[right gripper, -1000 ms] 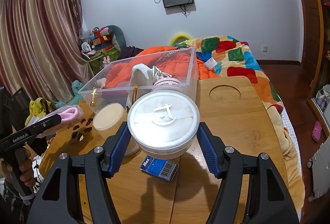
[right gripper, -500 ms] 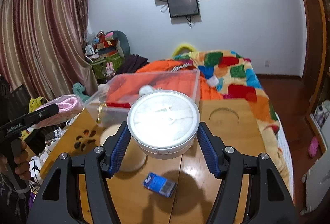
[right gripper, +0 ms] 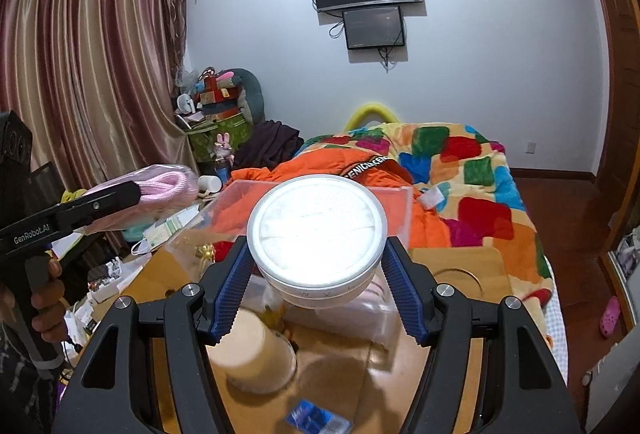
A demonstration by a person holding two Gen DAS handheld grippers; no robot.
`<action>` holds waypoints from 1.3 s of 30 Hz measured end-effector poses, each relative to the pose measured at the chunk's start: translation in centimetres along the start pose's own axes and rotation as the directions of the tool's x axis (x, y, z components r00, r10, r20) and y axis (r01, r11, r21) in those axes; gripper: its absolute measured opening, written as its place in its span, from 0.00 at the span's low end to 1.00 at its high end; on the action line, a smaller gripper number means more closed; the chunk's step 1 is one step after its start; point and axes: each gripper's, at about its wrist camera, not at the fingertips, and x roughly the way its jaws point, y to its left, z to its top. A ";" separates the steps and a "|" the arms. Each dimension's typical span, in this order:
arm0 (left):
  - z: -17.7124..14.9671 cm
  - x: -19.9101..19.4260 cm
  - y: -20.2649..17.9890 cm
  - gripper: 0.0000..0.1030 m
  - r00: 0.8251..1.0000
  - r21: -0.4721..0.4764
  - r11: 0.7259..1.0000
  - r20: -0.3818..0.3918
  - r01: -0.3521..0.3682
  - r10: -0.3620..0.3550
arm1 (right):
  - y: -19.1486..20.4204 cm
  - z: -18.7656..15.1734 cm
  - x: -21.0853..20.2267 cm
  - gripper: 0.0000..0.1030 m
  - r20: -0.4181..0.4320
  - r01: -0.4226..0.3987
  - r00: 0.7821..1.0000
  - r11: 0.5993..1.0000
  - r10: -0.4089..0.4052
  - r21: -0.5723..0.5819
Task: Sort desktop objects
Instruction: 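Move both held items over the clear box and open both tools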
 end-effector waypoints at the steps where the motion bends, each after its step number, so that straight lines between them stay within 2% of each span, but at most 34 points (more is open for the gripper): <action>1: 0.1 0.4 0.1 0.63 1.000 0.000 1.000 -0.003 0.001 -0.001 | 0.0 0.2 0.5 0.60 -0.003 -0.004 1.000 1.000 0.004 -0.001; 8: 0.2 4.0 1.0 0.63 0.999 -0.007 1.000 -0.054 -0.003 0.002 | -0.2 1.0 4.4 0.60 -0.043 -0.017 0.999 1.000 0.017 -0.002; 17: -0.9 7.8 1.5 0.62 0.990 -0.018 1.000 -0.141 -0.007 0.004 | -0.8 0.2 8.2 0.60 -0.109 -0.021 0.994 1.000 0.021 0.007; 19: -1.1 8.4 1.3 0.44 0.988 -0.009 1.000 -0.155 -0.002 0.001 | -0.8 0.1 8.7 0.60 -0.117 -0.022 0.993 1.000 0.022 0.001; 23: -1.2 9.3 0.8 0.44 0.985 0.009 1.000 -0.174 -0.003 0.005 | -0.5 0.0 9.3 0.60 -0.123 -0.015 0.992 1.000 0.012 -0.025; 27: -1.3 9.5 0.6 0.44 0.984 0.019 1.000 -0.176 -0.013 0.017 | -0.6 -0.2 9.5 0.60 -0.130 -0.013 0.991 0.999 0.008 -0.036; 32: -0.8 8.6 1.6 0.44 0.983 -0.041 0.999 -0.178 0.026 -0.032 | -0.7 -0.7 9.6 0.62 -0.159 0.008 0.987 0.999 -0.016 -0.051; 35: -0.2 7.4 2.3 0.49 0.987 -0.070 0.997 -0.155 0.042 -0.052 | -1.1 -0.6 8.6 0.62 -0.139 0.018 0.990 0.999 -0.024 -0.045; 36: 0.0 7.0 2.4 0.52 0.988 -0.073 0.997 -0.145 0.041 -0.051 | -1.2 -0.4 8.3 0.63 -0.131 0.021 0.991 0.999 -0.026 -0.041; 39: 0.4 5.6 2.7 0.54 0.993 -0.063 0.998 -0.115 0.029 -0.036 | -1.4 0.1 6.7 0.63 -0.098 0.033 0.995 0.999 -0.037 -0.034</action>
